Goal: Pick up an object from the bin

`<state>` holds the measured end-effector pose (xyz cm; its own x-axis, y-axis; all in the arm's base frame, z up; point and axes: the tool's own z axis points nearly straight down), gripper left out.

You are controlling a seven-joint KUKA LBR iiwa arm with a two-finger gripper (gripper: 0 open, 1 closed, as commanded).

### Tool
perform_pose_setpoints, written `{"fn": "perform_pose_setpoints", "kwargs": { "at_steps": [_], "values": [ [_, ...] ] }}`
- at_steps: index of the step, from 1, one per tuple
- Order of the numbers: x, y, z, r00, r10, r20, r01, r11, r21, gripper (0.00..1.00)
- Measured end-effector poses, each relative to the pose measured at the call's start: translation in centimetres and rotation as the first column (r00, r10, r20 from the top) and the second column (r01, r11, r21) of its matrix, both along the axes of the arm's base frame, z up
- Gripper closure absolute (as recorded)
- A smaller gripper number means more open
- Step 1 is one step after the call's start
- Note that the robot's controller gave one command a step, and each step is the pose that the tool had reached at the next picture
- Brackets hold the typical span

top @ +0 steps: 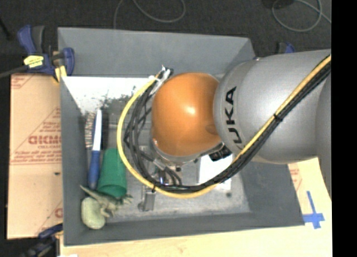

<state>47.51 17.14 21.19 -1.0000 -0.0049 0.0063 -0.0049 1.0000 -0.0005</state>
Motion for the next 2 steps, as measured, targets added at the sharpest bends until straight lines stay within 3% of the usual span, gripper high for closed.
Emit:
{"fn": "perform_pose_setpoints", "kwargs": {
  "at_steps": [1,2],
  "values": [
    [0.2,-0.1,0.4,1.000,-0.005,0.008,0.005,1.000,0.002,0.00],
    [3.4,2.9,-7.5,0.996,-0.084,0.012,0.084,0.996,0.004,0.00]
  ]
}}
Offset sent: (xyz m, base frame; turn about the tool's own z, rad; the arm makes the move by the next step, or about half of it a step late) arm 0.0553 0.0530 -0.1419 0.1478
